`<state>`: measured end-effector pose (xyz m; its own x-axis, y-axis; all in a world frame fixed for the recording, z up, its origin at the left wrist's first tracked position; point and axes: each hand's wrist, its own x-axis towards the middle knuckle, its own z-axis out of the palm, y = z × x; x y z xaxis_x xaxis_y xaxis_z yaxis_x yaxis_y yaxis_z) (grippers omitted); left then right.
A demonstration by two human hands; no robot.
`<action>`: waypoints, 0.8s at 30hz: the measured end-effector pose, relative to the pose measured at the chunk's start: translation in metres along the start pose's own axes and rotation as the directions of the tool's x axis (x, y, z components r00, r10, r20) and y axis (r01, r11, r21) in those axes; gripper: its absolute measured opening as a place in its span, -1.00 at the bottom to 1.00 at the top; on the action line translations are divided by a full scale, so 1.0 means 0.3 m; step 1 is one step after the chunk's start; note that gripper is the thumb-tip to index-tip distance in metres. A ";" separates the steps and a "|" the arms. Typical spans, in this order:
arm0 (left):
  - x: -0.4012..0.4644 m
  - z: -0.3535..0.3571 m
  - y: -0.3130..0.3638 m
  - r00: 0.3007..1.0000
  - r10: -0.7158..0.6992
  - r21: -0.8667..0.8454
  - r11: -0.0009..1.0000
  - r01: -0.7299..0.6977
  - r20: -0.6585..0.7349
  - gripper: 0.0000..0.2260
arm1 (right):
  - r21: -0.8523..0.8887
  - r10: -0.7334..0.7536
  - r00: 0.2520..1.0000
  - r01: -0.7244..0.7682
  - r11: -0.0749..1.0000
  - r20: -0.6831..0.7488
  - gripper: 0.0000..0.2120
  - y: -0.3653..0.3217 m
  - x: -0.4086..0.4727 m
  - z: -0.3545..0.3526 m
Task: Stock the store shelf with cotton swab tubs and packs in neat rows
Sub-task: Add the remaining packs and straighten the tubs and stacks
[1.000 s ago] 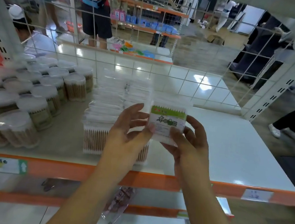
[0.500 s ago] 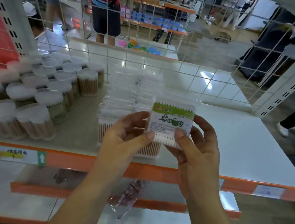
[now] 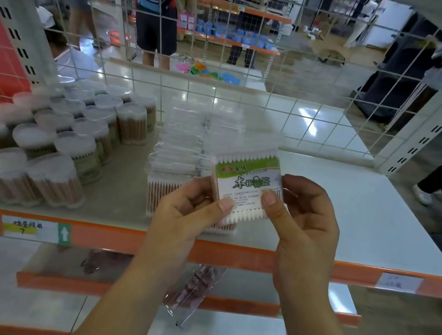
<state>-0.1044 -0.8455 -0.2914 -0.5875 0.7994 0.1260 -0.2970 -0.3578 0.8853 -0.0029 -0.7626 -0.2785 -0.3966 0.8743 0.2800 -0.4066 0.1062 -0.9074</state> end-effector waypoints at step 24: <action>-0.041 -0.022 -0.021 0.918 0.392 0.559 0.776 -0.292 -0.065 -0.55 | 0.035 0.194 0.963 -0.204 0.978 0.185 -0.80 0.034 -0.019 0.012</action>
<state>-0.1005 -0.8562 -0.3016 -0.7045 0.5620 0.4334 0.3615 -0.2414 0.9006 -0.0078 -0.7683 -0.2881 -0.6135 0.7750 0.1516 -0.3460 -0.0912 -0.9338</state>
